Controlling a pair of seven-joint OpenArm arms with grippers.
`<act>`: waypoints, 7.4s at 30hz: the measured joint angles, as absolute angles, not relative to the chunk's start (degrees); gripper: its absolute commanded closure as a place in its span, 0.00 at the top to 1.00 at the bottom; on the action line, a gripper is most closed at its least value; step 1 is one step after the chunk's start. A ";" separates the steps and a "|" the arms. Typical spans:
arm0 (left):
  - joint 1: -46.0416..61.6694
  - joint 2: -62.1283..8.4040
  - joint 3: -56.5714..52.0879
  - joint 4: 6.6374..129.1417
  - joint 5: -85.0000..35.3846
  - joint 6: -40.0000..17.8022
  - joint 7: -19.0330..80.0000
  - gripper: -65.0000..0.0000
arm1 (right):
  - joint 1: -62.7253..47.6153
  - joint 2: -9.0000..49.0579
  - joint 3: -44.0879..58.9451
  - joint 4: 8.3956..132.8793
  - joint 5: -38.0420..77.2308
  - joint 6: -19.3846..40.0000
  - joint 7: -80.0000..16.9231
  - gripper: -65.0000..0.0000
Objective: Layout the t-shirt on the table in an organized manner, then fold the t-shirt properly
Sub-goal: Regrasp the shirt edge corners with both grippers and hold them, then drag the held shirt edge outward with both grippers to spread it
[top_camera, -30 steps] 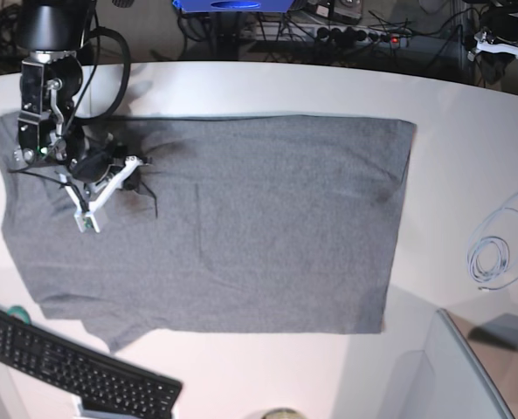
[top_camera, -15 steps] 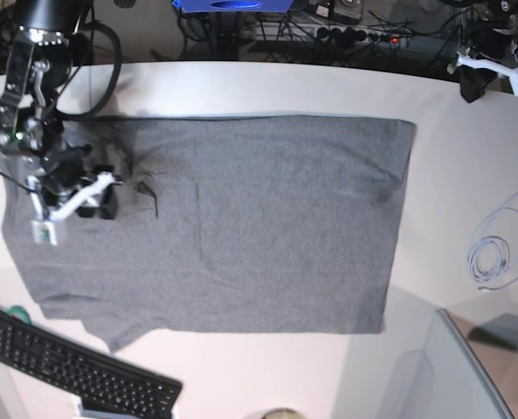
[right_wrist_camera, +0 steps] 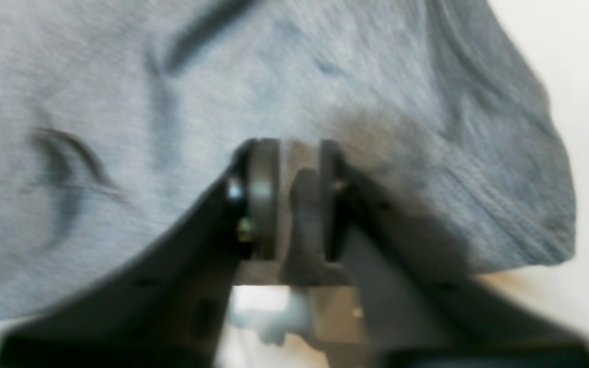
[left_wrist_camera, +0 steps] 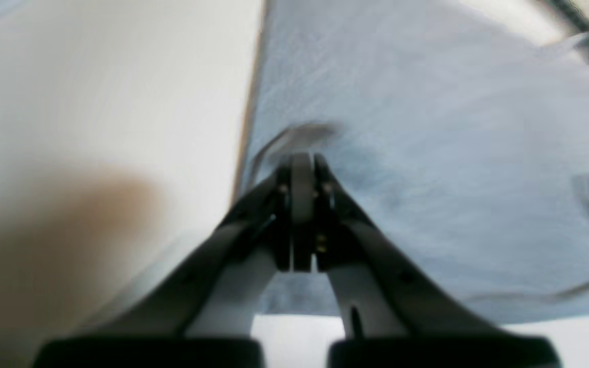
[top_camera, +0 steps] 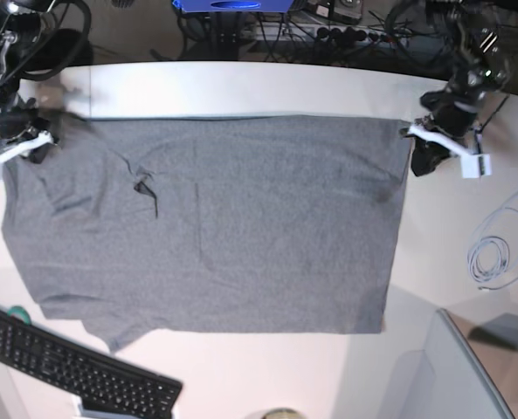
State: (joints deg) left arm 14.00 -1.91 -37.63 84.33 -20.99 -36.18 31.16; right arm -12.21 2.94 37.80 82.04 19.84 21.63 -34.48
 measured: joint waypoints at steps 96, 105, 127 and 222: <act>18.59 -2.24 -43.42 79.64 -16.27 -39.48 26.98 0.00 | -4.29 20.36 23.73 70.37 20.01 24.47 -38.74 0.04; 18.41 -2.31 -46.72 79.64 -16.27 -39.48 26.96 0.00 | -2.68 20.45 23.73 66.76 19.94 24.47 -38.35 0.04; 18.37 -3.09 -51.48 79.85 -16.29 -39.53 27.11 0.00 | 1.10 18.00 23.94 64.86 7.35 24.47 -36.69 0.04; 0.16 -12.43 -23.16 64.05 -16.29 -39.48 27.42 0.00 | -0.99 11.22 20.67 67.79 7.44 24.56 -36.14 0.09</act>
